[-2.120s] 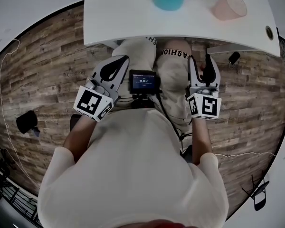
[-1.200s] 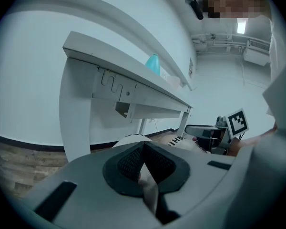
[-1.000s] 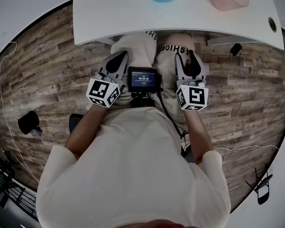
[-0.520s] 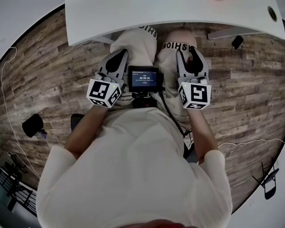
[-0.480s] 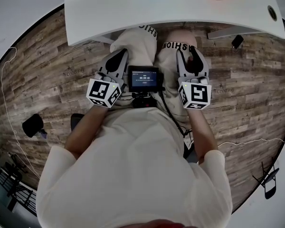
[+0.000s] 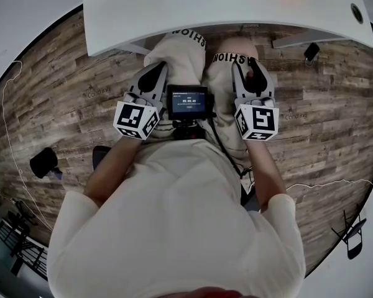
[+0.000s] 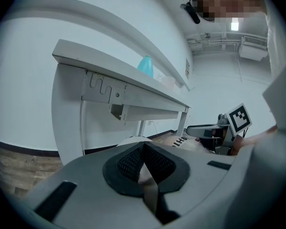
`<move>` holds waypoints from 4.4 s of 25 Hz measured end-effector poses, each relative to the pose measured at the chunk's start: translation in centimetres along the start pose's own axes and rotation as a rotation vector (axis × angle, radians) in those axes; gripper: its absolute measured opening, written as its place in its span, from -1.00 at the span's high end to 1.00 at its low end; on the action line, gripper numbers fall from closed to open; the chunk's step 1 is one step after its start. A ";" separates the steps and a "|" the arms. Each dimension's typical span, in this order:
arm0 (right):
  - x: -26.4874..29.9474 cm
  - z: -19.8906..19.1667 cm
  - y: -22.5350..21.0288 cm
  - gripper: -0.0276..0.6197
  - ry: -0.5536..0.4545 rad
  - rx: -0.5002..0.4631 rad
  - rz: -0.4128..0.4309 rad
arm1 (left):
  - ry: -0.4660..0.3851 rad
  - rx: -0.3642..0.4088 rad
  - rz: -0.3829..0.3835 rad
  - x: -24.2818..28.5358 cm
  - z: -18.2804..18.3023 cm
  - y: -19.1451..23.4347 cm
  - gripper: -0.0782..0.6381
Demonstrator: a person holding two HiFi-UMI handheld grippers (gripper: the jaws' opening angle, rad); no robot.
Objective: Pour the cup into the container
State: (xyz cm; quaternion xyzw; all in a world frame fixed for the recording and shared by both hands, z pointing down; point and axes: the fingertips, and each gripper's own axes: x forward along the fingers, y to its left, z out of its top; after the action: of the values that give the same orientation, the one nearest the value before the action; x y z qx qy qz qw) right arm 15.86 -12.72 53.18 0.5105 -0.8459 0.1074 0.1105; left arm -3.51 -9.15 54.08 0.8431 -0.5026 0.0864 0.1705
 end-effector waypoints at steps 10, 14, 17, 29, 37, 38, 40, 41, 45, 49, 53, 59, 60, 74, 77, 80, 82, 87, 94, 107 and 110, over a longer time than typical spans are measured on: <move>-2.8 -0.4 1.0 0.40 -0.017 0.018 0.008 | 0.033 0.018 -0.007 -1.4 -1.3 -1.7 0.75; -4.3 -0.6 1.7 0.41 -0.026 0.019 0.018 | 0.030 0.031 0.000 -2.8 -1.8 -2.6 0.75; -5.5 -0.8 2.1 0.41 -0.031 0.023 0.025 | 0.027 0.031 0.004 -3.8 -2.0 -3.2 0.75; -7.9 -1.2 3.8 0.41 -0.038 0.016 0.055 | 0.017 0.036 0.026 -6.8 -3.0 -4.6 0.75; -9.4 -1.5 6.2 0.41 -0.035 -0.002 0.076 | 0.014 0.018 0.037 -9.7 -4.2 -4.8 0.75; -9.6 -1.6 6.5 0.41 -0.035 -0.004 0.078 | 0.012 0.015 0.036 -10.1 -4.4 -5.0 0.75; -10.3 -1.8 7.2 0.41 -0.034 -0.009 0.080 | 0.009 0.006 0.034 -11.0 -4.8 -5.2 0.75; -10.6 -2.0 7.5 0.41 -0.033 -0.010 0.082 | 0.008 0.000 0.032 -11.4 -5.1 -5.4 0.75; -12.2 -2.7 9.0 0.41 -0.032 -0.026 0.089 | 0.003 -0.011 0.039 -13.5 -6.2 -6.0 0.75; -14.0 -3.2 10.5 0.41 -0.035 -0.047 0.100 | -0.009 -0.003 0.062 -15.8 -7.0 -6.7 0.75; -18.6 -3.7 11.6 0.41 -0.057 -0.060 0.123 | -0.028 0.013 0.081 -19.3 -7.9 -10.1 0.75; -19.4 -4.3 12.5 0.41 -0.060 -0.081 0.138 | -0.025 -0.007 0.079 -19.9 -8.9 -10.2 0.75; -19.3 -4.4 12.6 0.41 -0.062 -0.085 0.139 | -0.024 -0.013 0.077 -19.8 -9.1 -10.0 0.75; -21.4 -5.2 12.3 0.41 -0.074 -0.115 0.090 | 0.012 -0.036 0.044 -19.3 -10.1 -11.5 0.75; -21.7 -5.0 12.2 0.41 -0.080 -0.120 0.072 | 0.027 -0.047 0.035 -19.0 -10.1 -11.5 0.75; -22.0 -4.9 12.2 0.41 -0.088 -0.127 0.057 | 0.015 -0.086 0.011 -19.0 -9.8 -11.6 0.75; -22.0 -4.8 12.0 0.41 -0.090 -0.129 0.047 | -0.012 -0.143 -0.022 -19.2 -9.3 -11.2 0.75; -21.6 -4.9 12.0 0.41 -0.069 -0.126 0.043 | -0.045 -0.287 -0.067 -19.1 -8.8 -9.9 0.75; -21.2 -5.4 12.1 0.41 -0.053 -0.136 0.046 | -0.047 -0.234 -0.047 -18.9 -9.1 -10.2 0.75; -21.3 -5.4 12.0 0.41 -0.045 -0.141 0.043 | -0.051 -0.228 -0.049 -18.9 -9.1 -10.4 0.75; -21.3 -5.4 12.1 0.41 -0.042 -0.139 0.046 | -0.054 -0.229 -0.048 -19.1 -9.0 -10.3 0.75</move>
State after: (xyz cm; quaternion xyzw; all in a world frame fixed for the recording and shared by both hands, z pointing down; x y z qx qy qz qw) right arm 15.21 12.24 51.17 0.4842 -0.8650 0.0400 0.1252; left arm -3.38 14.31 54.32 0.8319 -0.4933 0.0016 0.2544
